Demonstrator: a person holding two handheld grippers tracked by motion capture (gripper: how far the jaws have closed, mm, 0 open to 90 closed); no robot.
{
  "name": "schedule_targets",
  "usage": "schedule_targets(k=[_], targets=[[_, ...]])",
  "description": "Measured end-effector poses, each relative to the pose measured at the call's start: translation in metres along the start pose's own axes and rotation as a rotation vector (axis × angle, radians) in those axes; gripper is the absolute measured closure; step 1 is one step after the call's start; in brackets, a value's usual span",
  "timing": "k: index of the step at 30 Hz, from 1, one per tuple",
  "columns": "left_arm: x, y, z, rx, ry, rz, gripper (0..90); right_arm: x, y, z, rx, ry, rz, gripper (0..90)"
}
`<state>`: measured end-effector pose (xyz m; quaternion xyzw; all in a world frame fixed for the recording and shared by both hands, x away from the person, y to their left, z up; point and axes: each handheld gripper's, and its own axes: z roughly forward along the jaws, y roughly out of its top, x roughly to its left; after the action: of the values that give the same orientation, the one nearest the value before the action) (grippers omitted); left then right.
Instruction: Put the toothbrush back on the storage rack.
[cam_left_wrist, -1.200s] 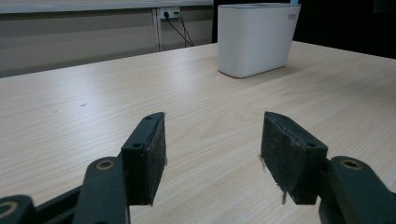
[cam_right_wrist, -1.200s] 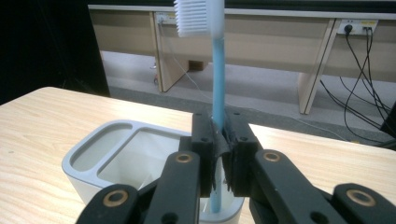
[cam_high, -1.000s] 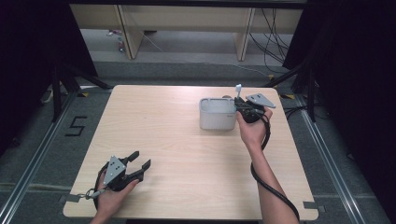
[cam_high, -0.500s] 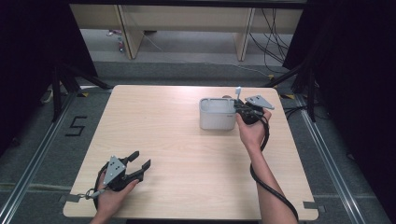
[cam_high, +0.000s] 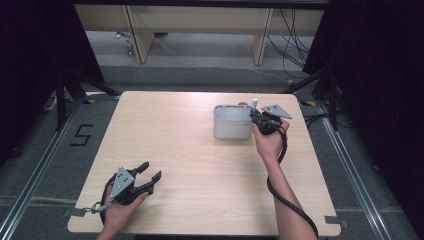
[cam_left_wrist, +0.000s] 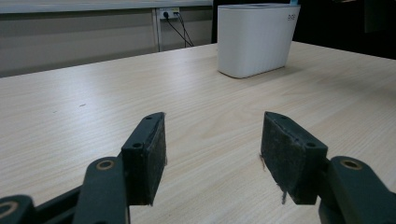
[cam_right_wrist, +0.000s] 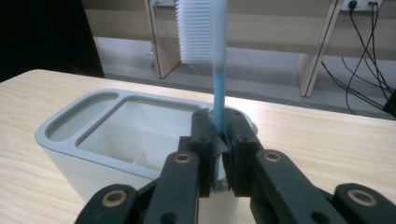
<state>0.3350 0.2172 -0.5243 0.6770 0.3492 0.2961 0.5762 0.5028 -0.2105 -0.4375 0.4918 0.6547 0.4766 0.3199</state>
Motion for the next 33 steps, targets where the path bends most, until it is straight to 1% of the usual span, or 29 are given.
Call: schedule_targets(k=[2,3,4,5,6,7,8,11,12,13,14,16,17,23,25,26,27,28,29,30,31,32,33], targets=[[-0.0001,0.0,0.0,0.0,0.0,-0.001,40.0,0.0007,-0.0009,0.0003,0.001,0.003,0.008,83.7],[-0.0001,0.0,-0.0001,-0.001,0.0,-0.001,40.0,-0.0014,-0.0012,0.0015,-0.004,0.01,-0.024,83.7],[-0.0001,-0.0001,-0.0001,-0.001,0.0,-0.001,40.0,-0.0016,-0.0016,0.0018,-0.004,0.003,-0.03,83.8],[-0.0001,0.0,-0.0001,-0.001,0.0,-0.001,40.0,-0.0008,-0.0031,0.0018,0.0,-0.002,-0.017,83.8],[-0.0001,-0.0001,-0.0001,0.0,0.0,-0.001,40.0,-0.0008,-0.0031,0.0018,0.0,-0.002,-0.017,83.8],[-0.0001,-0.0001,-0.0002,-0.001,0.001,-0.002,40.0,0.0006,-0.0038,0.0016,0.008,-0.005,0.002,83.8],[-0.0001,-0.0001,-0.0002,-0.001,0.001,-0.002,40.0,-0.0008,-0.0047,0.0027,0.01,0.001,-0.006,83.7],[-0.0001,-0.0001,-0.0001,-0.002,0.0,-0.003,40.0,-0.0005,-0.0056,0.0022,0.017,-0.001,0.0,83.7],[0.0001,0.0,-0.0001,-0.001,0.0,-0.001,40.0,0.0003,-0.0062,0.0024,0.014,0.002,0.014,83.6],[0.0001,0.0,-0.0001,-0.001,0.0,-0.001,40.0,0.0003,-0.0062,0.0024,0.014,0.002,0.014,83.6],[-0.0002,-0.0001,-0.0002,-0.001,0.001,-0.003,40.0,-0.0003,-0.007,0.0031,0.007,-0.003,0.002,83.7],[-0.0001,-0.0001,-0.0002,-0.001,0.001,-0.002,40.0,-0.0005,-0.0071,0.0029,0.011,-0.005,-0.002,83.7],[-0.0001,-0.0001,-0.0001,-0.001,0.001,-0.002,40.0,-0.0023,-0.0068,0.0034,0.011,-0.001,-0.028,83.8],[-0.0001,-0.0001,-0.0002,0.0,0.001,-0.002,40.0,-0.0021,-0.0068,0.003,0.013,-0.005,-0.027,83.3],[-0.0001,-0.0001,-0.0001,-0.002,-0.001,-0.003,40.0,-0.0006,-0.0066,0.0019,0.014,-0.005,-0.003,82.3],[0.0,-0.0001,-0.0002,-0.001,0.001,-0.002,40.0,-0.0016,-0.006,0.0016,0.005,-0.002,-0.016,80.7],[0.0,-0.0001,-0.0002,-0.001,0.001,-0.002,40.0,-0.0016,-0.006,0.0016,0.005,-0.002,-0.016,80.7],[-0.0001,-0.0001,-0.0002,0.0,0.001,-0.002,40.0,0.0005,-0.0055,-0.0005,0.006,-0.008,-0.005,78.1],[-0.0001,-0.0001,-0.0002,-0.001,0.001,-0.002,40.0,0.0005,-0.0055,-0.0005,0.006,-0.008,-0.005,78.1],[-0.0002,-0.0001,-0.0002,-0.001,0.001,-0.003,40.0,-0.0004,-0.0052,-0.0013,0.005,-0.004,-0.016,76.6],[-0.0003,-0.0001,-0.0002,-0.001,0.001,-0.002,40.0,-0.001,-0.005,-0.0038,0.006,0.005,-0.018,73.1],[-0.0004,-0.0001,-0.0002,-0.001,0.001,-0.003,40.0,-0.001,-0.005,-0.0038,0.006,0.005,-0.018,73.1],[-0.0004,-0.0002,-0.0003,-0.002,0.001,-0.002,40.0,-0.0009,-0.0061,-0.0062,0.008,0.01,-0.016,69.2]])
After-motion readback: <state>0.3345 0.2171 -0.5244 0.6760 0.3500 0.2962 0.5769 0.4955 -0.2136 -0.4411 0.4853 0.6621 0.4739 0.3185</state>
